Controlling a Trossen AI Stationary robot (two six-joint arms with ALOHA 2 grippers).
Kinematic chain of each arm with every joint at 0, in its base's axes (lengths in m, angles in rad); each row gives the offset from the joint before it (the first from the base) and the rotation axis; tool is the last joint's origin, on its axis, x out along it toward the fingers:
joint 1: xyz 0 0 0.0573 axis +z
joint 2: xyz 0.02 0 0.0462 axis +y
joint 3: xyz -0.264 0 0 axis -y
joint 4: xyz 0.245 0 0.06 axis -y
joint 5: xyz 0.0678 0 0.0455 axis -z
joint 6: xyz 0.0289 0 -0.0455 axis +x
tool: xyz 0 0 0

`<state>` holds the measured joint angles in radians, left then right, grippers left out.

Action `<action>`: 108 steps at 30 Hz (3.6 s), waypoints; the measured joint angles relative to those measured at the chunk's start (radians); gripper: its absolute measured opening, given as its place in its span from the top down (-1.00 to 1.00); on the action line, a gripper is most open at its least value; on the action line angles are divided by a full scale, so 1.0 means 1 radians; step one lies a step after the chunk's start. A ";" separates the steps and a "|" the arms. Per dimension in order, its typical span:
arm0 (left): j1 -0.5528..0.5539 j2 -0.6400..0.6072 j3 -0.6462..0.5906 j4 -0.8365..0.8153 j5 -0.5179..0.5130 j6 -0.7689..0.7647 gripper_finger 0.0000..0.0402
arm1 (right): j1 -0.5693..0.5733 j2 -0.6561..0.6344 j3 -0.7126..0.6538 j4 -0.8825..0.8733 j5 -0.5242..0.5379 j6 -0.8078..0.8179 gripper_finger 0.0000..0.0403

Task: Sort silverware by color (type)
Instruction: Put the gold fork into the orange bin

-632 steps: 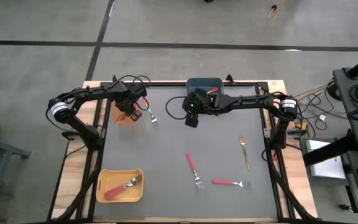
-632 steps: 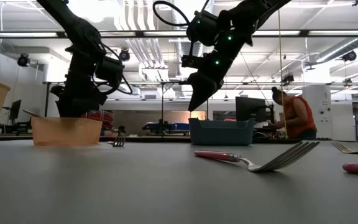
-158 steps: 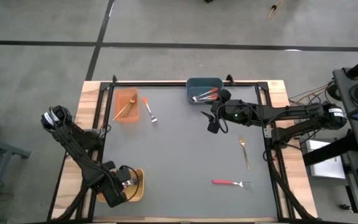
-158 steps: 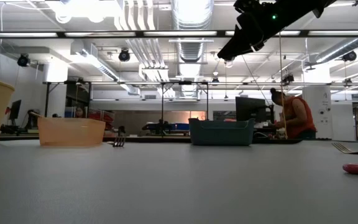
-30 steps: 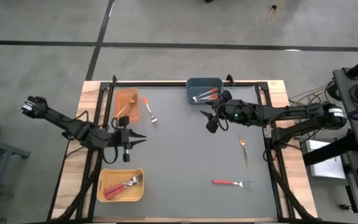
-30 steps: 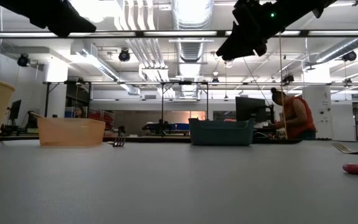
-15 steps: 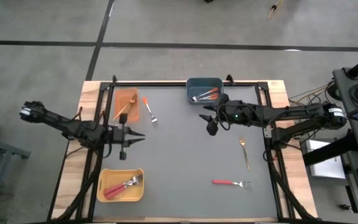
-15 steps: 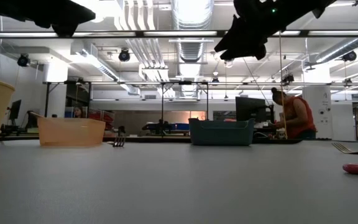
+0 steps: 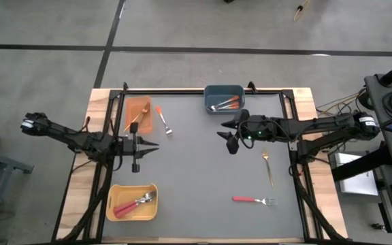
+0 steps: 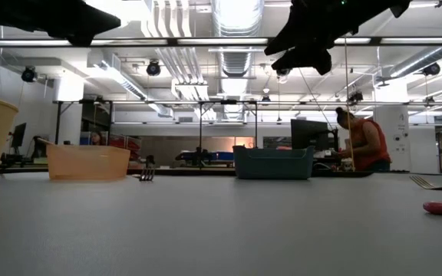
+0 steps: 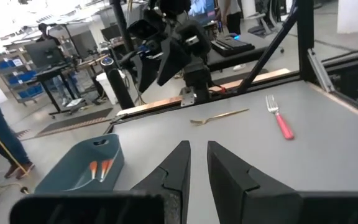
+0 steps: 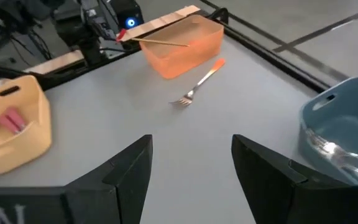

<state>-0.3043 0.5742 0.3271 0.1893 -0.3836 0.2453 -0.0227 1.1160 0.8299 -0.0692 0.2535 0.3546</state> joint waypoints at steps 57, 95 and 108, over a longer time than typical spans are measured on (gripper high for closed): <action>0.045 -0.005 0.120 -0.008 -0.108 0.265 0.82 | 0.095 0.388 0.276 -1.029 -0.319 0.592 -0.04; 0.046 0.032 0.120 0.017 -0.142 0.184 0.82 | 0.117 0.336 -0.206 -0.809 -0.386 0.821 0.90; 0.046 0.099 0.120 0.016 -0.142 0.107 0.82 | 0.130 0.203 -0.110 -0.802 -0.156 0.845 0.93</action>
<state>-0.2588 0.6735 0.4473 0.2058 -0.5251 0.3520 0.1070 1.3187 0.7204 -0.8709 0.0975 1.1995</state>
